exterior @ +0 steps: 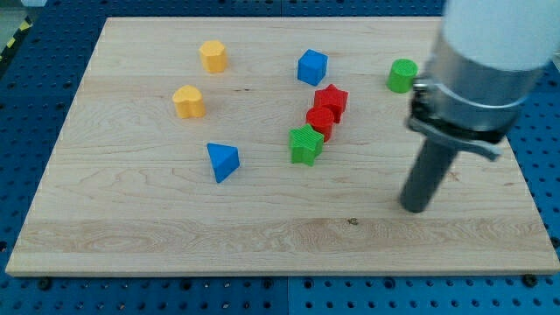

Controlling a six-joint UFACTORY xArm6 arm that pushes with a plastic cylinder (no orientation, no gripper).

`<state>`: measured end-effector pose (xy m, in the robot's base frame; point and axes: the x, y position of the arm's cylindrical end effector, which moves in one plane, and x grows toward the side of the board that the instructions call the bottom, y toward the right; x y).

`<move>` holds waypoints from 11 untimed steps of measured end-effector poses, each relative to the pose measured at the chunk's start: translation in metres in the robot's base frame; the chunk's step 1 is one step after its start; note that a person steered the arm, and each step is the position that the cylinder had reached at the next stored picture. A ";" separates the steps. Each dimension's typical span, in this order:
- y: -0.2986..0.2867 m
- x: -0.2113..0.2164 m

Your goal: Slide the green circle towards the blue cube

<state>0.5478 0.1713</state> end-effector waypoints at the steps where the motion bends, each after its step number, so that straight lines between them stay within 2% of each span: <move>1: 0.045 -0.026; 3: 0.098 -0.124; 4: 0.099 -0.181; 6: 0.065 -0.239; 9: 0.040 -0.206; 11: 0.007 -0.206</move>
